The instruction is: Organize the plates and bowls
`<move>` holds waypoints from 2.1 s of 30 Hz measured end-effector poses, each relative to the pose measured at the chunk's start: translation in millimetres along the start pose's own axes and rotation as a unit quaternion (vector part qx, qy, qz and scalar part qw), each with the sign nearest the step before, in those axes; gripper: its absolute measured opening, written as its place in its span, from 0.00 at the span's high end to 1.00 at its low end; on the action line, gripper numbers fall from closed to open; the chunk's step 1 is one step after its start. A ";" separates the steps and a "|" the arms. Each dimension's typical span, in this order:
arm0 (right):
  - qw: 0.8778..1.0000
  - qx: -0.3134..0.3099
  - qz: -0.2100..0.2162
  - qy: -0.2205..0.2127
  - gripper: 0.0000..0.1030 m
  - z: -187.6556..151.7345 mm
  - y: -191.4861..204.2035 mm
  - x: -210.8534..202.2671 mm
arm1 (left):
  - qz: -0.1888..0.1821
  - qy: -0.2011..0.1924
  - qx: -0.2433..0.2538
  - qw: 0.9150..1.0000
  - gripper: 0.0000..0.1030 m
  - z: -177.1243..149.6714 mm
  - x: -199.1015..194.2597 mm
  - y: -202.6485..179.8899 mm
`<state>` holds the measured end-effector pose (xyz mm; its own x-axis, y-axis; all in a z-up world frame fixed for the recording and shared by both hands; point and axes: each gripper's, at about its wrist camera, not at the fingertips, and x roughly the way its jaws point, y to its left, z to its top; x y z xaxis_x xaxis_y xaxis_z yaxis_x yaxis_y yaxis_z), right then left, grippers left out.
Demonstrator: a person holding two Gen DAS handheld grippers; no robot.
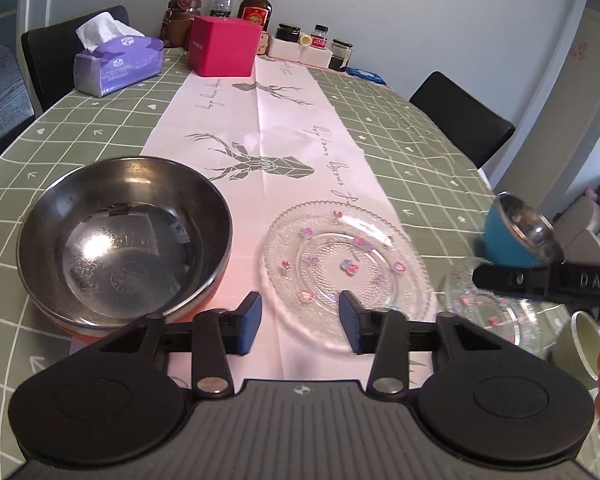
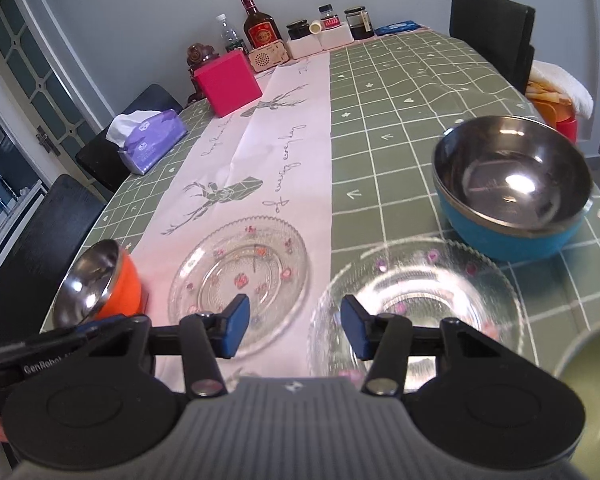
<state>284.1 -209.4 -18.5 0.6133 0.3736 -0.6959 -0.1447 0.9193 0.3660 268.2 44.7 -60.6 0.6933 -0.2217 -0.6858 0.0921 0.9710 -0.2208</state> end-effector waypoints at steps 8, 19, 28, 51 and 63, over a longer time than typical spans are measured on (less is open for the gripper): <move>1.000 0.007 0.007 0.023 0.66 15.0 -5.4 46.6 | 0.012 0.005 -0.013 1.000 0.61 -7.6 26.9 1.2; 0.998 0.032 0.033 0.046 0.80 22.1 -20.9 76.4 | 0.014 -0.012 -0.040 0.999 0.66 -2.7 41.0 -0.6; 0.998 0.037 0.027 0.045 0.92 20.4 -17.3 76.6 | 0.019 -0.011 -0.038 0.999 0.79 -1.0 38.4 -0.1; 0.998 0.049 0.046 0.019 0.92 -52.1 4.9 -27.8 | -0.011 -0.057 -0.057 0.997 0.80 -53.6 -71.3 -10.7; 0.994 0.083 0.068 0.001 0.92 -135.8 5.7 -82.2 | -0.022 -0.066 -0.072 0.995 0.80 -112.5 -125.9 -13.0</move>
<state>127.4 -218.0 -43.1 0.5948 0.4934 -0.6346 -0.0958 0.8273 0.5535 99.3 49.9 -49.3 0.7801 -0.2402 -0.5778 0.0273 0.9356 -0.3520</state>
